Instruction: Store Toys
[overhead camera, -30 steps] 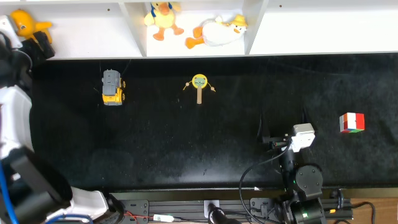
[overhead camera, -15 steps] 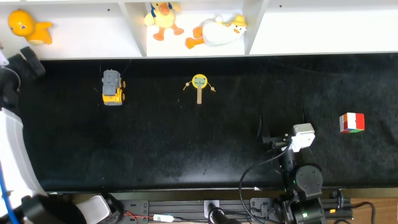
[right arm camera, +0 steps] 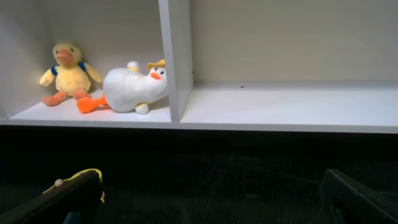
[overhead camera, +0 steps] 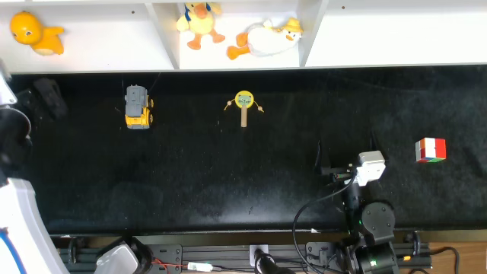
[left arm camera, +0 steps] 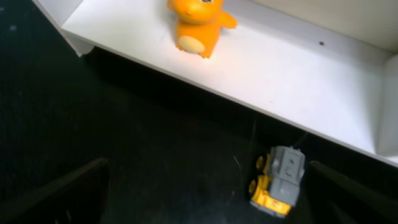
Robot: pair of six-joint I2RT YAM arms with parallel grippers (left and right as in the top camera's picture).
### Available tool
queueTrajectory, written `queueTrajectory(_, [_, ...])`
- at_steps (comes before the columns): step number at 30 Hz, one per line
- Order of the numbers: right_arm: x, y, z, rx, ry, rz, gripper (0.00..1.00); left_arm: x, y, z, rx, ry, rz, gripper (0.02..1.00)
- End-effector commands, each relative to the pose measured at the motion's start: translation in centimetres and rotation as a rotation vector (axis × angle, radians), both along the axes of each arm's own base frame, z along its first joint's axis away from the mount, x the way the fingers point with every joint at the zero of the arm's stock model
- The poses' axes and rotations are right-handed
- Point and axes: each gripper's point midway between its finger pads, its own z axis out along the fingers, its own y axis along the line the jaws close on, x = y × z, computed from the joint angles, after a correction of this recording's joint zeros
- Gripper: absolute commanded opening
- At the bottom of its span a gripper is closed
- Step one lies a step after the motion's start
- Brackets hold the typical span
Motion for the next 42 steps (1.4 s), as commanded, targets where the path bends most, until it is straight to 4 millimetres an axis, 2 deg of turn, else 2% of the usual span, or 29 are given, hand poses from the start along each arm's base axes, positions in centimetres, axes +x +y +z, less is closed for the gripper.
queueTrajectory(1, [0.0, 0.1, -0.3, -0.003, 0.000, 0.003, 0.996, -0.8, -2.6, 1.4, 0.018, -0.025, -0.082, 0.998])
queueTrajectory(5, [0.0, 0.1, -0.3, -0.003, 0.000, 0.003, 0.996, -0.7, -5.0, 1.1, 0.030, -0.002, -0.169, 0.998])
queueTrajectory(10, [0.0, 0.1, -0.3, -0.003, 0.000, 0.003, 0.996, 0.4, -7.8, -0.3, 0.037, 0.049, -0.266, 0.998])
queueTrajectory(17, [0.0, 0.1, -0.3, -0.003, 0.000, 0.003, 0.993, 2.4, -10.0, -4.1, 0.021, 0.176, -0.325, 0.998])
queueTrajectory(23, [0.0, 0.1, -0.3, -0.003, 0.000, 0.003, 0.996, 4.0, -10.5, -7.7, 0.017, 0.286, -0.316, 0.998])
queueTrajectory(28, [0.0, 0.1, -0.3, -0.003, 0.000, 0.003, 0.996, 5.0, -12.0, -10.2, 0.011, 0.334, -0.362, 0.998])
queueTrajectory(36, [0.0, 0.1, -0.3, -0.003, 0.000, 0.003, 0.996, 5.1, -12.9, -15.1, -0.013, 0.326, -0.321, 0.998])
queueTrajectory(42, [0.0, 0.1, -0.3, -0.003, 0.000, 0.003, 0.996, 5.5, -12.8, -17.2, -0.006, 0.283, -0.317, 0.998])
